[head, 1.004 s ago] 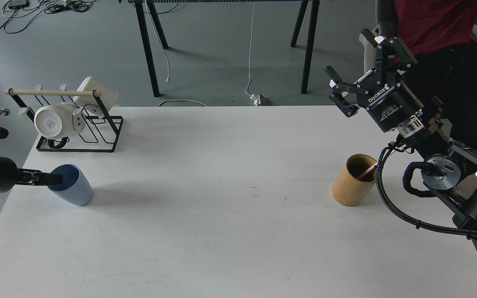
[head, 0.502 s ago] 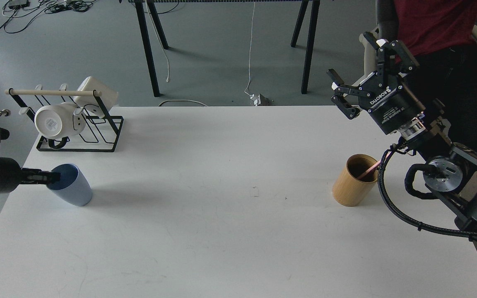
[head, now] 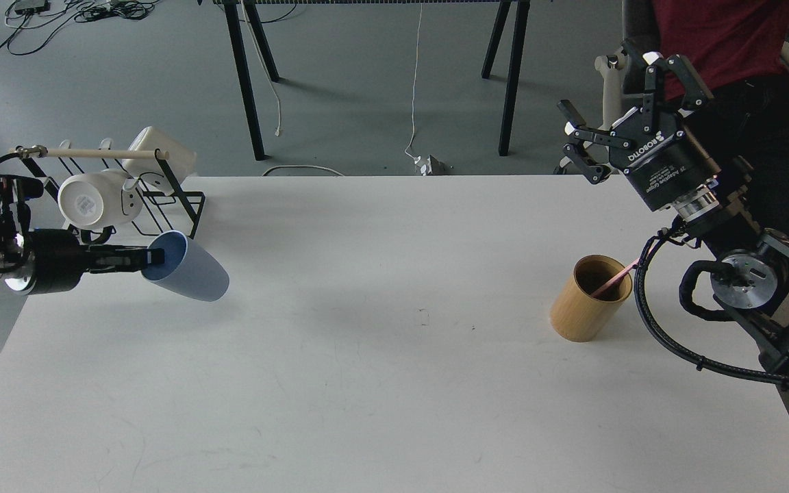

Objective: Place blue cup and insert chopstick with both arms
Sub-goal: 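Carry the blue cup toward the table center and set it down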

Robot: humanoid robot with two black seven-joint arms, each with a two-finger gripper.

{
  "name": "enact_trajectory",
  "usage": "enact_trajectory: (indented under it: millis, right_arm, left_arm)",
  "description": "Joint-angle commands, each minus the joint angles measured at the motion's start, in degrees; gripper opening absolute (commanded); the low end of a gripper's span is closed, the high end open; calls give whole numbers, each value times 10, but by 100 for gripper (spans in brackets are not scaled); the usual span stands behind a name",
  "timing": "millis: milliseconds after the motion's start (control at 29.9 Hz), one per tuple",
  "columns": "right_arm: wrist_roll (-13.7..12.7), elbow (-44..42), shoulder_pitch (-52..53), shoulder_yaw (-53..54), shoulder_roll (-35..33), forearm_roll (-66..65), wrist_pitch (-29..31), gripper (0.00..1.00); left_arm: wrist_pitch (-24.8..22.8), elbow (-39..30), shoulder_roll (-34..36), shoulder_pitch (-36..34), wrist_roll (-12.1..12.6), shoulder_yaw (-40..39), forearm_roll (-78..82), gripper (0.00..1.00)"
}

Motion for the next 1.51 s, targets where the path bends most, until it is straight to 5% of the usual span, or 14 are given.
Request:
enact_trajectory:
  millis: [0,301,469,1473]
  right_arm:
    - [0,-19,3,41,-3,0,0,95]
    - [0,-65,10,59,-9,1,0,95]
    - [0,-65,5,58,-8,1,0,95]
    - [0,-78,8,54,-2,0,0,95]
  left_arm:
    - [-18,-37,-40,-42,0,10,-8,0]
    - [-26,163,-309,-170,0,189,35,0]
    - [-23,224,-385,-187,0,220,37,0]
    - [-24,260,-453,-190,0,241,37,3]
